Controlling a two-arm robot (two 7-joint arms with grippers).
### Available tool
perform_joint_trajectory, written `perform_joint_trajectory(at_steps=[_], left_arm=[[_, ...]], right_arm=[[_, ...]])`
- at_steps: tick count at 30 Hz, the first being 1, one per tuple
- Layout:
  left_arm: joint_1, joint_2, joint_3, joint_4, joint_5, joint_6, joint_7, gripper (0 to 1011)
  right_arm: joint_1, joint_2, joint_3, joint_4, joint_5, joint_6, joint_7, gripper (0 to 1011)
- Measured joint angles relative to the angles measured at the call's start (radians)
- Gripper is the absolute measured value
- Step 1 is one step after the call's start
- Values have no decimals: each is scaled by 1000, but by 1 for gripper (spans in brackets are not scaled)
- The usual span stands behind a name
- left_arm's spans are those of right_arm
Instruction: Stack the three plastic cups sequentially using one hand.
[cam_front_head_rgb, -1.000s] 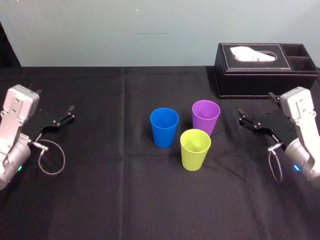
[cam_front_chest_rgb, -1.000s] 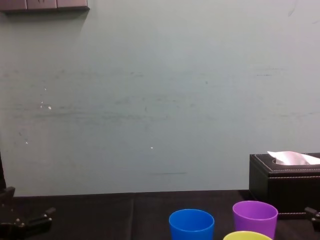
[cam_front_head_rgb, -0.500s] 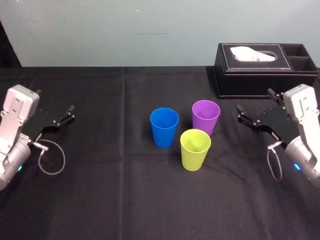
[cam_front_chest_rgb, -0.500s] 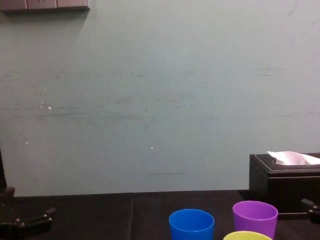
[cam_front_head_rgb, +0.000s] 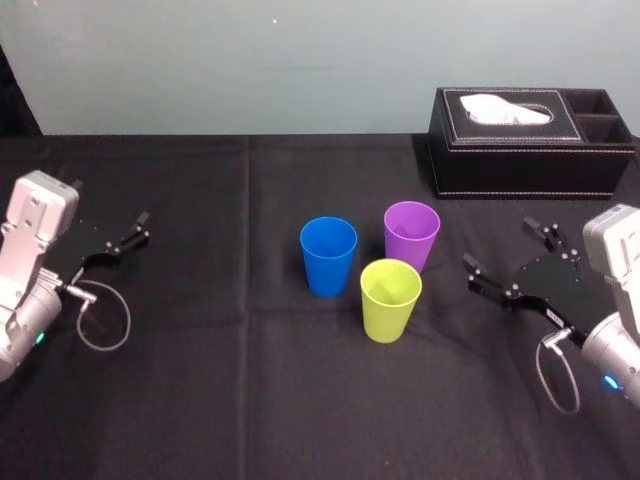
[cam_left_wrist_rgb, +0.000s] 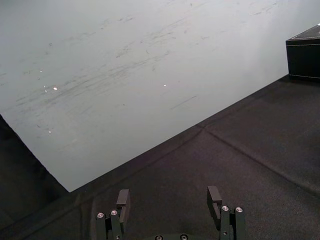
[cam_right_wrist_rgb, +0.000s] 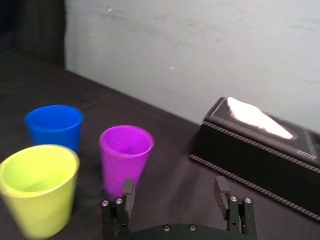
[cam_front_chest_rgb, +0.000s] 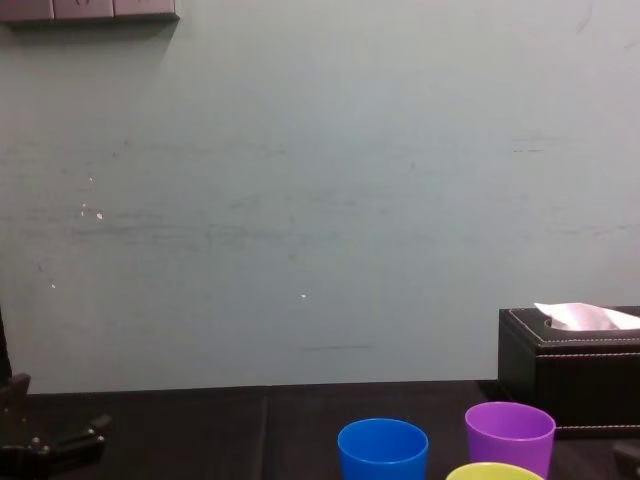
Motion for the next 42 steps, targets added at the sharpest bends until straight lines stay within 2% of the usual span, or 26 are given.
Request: perform_joint_trajectory(at_steps=[3,8,16,29,42], left_arm=[[0,0,0,0,0,0,0,1011],[0,0,0,0,0,0,0,1012],[0,0,0,0,0,0,0,1011],[0,0,0,0,0,0,0,1011],[0,0,0,0,0,0,0,1011]], right_arm=[[-51,23,11,-48,21,16,29,1003],[-99,42,16,-88,36,37,66,1003],[-123,36,8,-99,45,61,110,1003],[-67,-45,-36,-64,20,68,184,1003],[-26,-120,-46,-15,3,88,219,1003]])
